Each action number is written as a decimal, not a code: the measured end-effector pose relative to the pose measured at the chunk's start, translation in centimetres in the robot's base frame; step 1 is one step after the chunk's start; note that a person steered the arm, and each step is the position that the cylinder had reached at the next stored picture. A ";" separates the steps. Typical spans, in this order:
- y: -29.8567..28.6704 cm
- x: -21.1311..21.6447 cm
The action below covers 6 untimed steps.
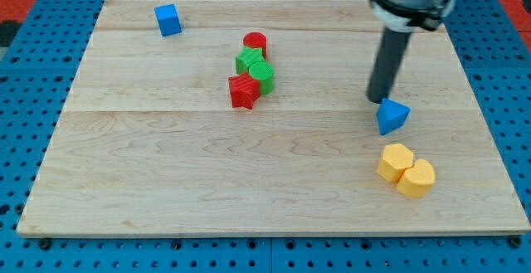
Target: Nudge the blue triangle down a bit
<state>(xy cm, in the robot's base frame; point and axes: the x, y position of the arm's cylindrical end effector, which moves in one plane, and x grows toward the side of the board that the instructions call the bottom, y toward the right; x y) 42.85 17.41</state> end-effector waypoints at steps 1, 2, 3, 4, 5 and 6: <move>1.0 4.7; 2.3 5.2; 2.2 0.0; -2.3 2.6; -2.0 3.9; -1.3 3.4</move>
